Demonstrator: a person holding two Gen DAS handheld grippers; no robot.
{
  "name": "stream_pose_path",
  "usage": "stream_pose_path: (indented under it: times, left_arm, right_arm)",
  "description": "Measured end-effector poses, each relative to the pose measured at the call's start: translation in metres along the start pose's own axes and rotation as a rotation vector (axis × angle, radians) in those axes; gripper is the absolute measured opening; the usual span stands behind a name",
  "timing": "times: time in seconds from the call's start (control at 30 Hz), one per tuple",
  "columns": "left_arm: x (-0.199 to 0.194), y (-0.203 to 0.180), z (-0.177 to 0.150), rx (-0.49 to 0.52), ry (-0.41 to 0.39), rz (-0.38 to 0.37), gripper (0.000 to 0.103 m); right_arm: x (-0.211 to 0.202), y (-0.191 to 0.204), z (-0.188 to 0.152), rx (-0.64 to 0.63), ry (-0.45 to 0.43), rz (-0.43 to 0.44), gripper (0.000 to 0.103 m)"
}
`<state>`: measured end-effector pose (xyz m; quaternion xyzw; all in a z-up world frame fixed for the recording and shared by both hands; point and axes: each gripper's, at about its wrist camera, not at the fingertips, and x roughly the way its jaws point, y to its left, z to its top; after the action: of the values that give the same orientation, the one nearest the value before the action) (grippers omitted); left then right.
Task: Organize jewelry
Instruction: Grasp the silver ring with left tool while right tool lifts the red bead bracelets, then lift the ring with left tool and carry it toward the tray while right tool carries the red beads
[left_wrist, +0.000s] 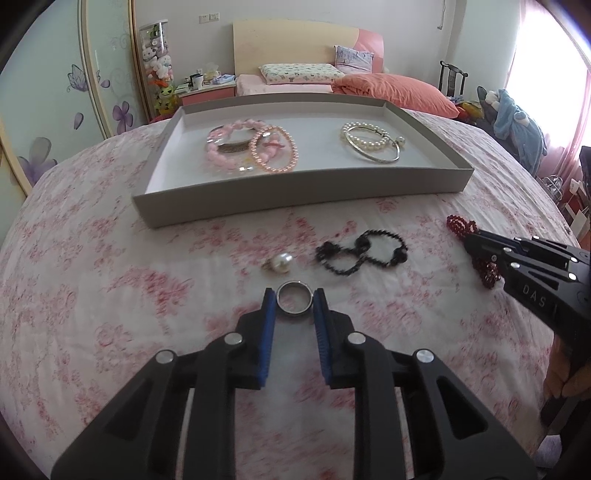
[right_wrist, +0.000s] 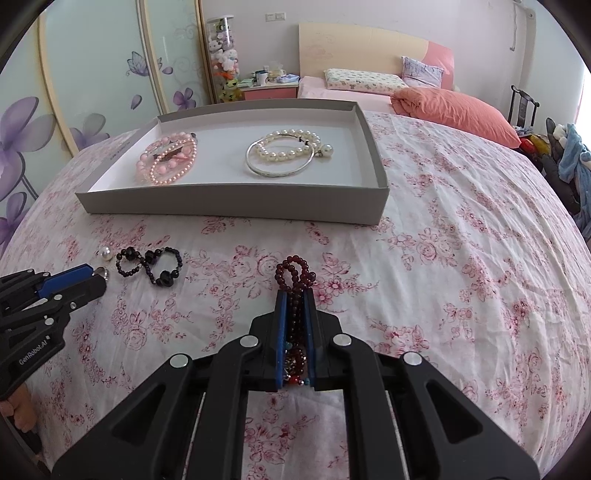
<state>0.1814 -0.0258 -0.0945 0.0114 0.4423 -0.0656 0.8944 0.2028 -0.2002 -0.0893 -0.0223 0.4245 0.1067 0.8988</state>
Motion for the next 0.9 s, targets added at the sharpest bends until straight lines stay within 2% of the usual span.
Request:
stream_pose_path:
  times: [0.17,0.33,0.47,0.9]
  left_arm:
    - [-0.004,0.010,-0.004,0.003,-0.003,0.012,0.022]
    - [-0.005,0.004,-0.006,0.024,-0.011,0.024,0.030]
    - [-0.005,0.007,-0.006,0.015,-0.012,0.021,0.022]
    - [-0.012,0.036,-0.010,-0.073,-0.012,0.043,0.021]
  right_arm:
    - [0.000,0.004,0.000,-0.011,0.000,-0.004,0.011]
    - [0.000,0.006,0.000,-0.007,0.000,-0.002,0.011]
    - [0.000,0.004,0.000,0.002,0.000,0.010,0.011]
    - [-0.009,0.003,-0.002,0.023,-0.024,0.048,0.010]
